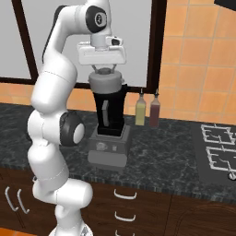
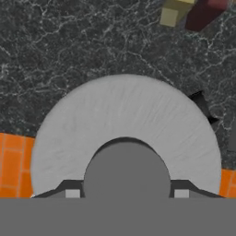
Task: Close the lid blender by securely placing the lid on top.
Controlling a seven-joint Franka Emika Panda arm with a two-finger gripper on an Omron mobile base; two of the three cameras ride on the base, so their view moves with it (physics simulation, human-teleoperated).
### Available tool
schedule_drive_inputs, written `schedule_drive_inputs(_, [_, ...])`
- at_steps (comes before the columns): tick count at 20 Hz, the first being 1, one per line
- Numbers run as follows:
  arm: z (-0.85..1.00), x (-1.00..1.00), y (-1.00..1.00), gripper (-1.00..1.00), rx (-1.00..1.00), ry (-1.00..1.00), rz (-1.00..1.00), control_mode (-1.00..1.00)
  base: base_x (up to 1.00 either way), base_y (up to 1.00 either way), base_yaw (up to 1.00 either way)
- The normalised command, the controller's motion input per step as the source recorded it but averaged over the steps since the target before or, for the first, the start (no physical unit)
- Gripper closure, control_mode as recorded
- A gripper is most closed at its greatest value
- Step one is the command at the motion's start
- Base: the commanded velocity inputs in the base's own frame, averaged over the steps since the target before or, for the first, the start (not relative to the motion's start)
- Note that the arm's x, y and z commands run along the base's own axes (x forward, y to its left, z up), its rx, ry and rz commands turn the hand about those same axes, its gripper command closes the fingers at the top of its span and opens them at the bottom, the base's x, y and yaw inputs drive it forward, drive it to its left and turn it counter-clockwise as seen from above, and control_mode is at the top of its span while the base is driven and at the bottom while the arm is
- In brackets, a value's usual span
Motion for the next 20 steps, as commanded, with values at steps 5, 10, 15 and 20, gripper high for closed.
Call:
schedule_drive_inputs(5, [-0.14,0.06,-0.14,1.0,-0.01,0.0,0.0,-1.0,0.0,0.0,0.0])
schedule_drive_inputs(10, [-0.49,-0.19,-0.25,1.0,0.0,0.0,0.0,-1.0,0.0,0.0,0.0])
schedule_drive_inputs(15, [-0.01,-0.02,-0.03,1.0,0.0,0.0,0.0,-1.0,0.0,0.0,0.0])
schedule_drive_inputs(20, [0.37,0.0,0.0,1.0,0.0,0.0,0.0,-1.0,0.0,0.0,0.0])
